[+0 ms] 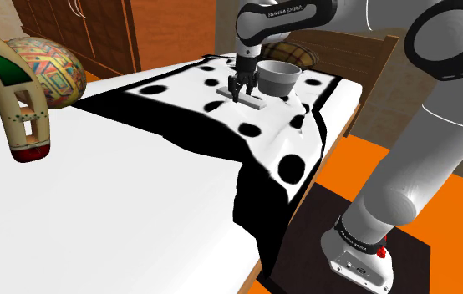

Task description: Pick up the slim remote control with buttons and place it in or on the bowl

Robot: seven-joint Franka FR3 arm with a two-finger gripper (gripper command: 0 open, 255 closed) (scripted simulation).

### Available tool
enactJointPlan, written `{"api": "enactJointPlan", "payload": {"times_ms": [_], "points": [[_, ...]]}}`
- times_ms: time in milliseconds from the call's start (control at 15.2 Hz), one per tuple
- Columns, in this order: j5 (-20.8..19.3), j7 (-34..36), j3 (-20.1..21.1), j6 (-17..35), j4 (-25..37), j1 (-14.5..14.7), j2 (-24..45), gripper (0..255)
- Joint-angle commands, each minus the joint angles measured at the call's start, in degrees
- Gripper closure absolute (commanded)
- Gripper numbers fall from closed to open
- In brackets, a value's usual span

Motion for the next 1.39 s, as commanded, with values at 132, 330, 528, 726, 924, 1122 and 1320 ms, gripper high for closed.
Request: {"api": "enactJointPlan", "payload": {"times_ms": [132,330,528,726,924,1122,1320], "points": [[0.0,0.0,0.0,-2.2,2.0,0.0,-0.2,255],[0.0,0.0,0.0,-4.5,4.2,0.0,-0.3,255],[0.0,-0.1,0.0,-6.8,6.5,0.0,-0.3,255],[0.0,-0.1,0.0,-9.2,8.9,0.0,-0.2,255],[0.1,-0.2,0.0,-11.5,11.5,0.0,0.0,255],[0.1,-0.2,0.0,-13.9,14.2,0.0,0.3,255],[0.1,-0.3,0.0,-16.4,17.1,0.0,0.8,255]]}}
